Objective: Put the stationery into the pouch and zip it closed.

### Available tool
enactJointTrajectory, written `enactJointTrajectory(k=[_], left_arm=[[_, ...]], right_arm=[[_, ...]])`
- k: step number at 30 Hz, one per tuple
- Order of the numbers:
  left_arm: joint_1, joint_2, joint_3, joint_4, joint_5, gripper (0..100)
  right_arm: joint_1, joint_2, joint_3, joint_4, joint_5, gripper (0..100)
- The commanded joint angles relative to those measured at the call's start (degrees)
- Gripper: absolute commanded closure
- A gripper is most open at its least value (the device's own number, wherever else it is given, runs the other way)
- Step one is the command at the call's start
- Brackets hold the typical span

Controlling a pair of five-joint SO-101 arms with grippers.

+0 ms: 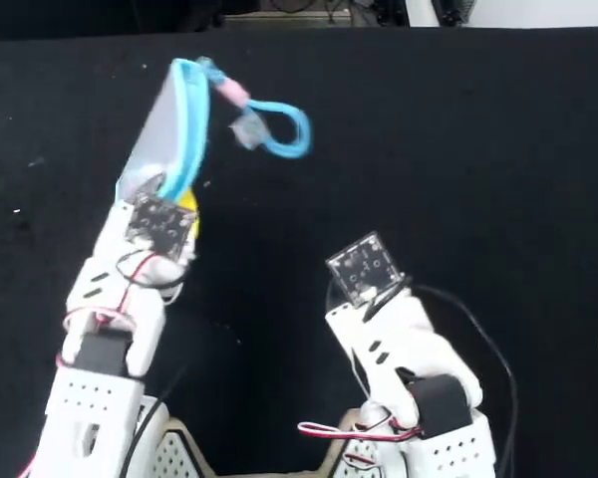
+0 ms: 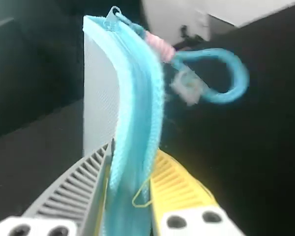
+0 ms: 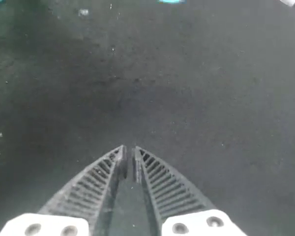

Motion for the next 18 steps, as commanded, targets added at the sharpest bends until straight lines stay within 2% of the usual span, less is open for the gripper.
enactJointTrajectory(k=[1, 5, 7, 10, 14, 18], left_arm=[[2.9, 14.5, -5.9, -1.9, 10.1, 94], [3.2, 24.4, -10.4, -1.5, 23.0, 79], [3.5, 27.3, -11.7, -1.5, 26.2, 79], [6.9, 28.0, -12.4, 0.5, 24.6, 79], [13.7, 27.3, -16.9, 11.1, 20.0, 79], [16.2, 24.5, -22.5, 21.4, 18.7, 79]], right_arm=[[0.4, -3.6, 2.9, -1.4, 0.7, 98.4], [0.5, -4.5, 5.6, -1.9, 0.7, 98.4], [0.4, -4.5, 6.4, -2.2, 0.7, 98.4], [0.4, -4.5, 6.6, -2.2, 0.7, 98.4], [0.4, -4.5, 6.6, -2.2, 0.7, 98.5], [0.5, -4.5, 6.8, -2.2, 0.6, 98.5]])
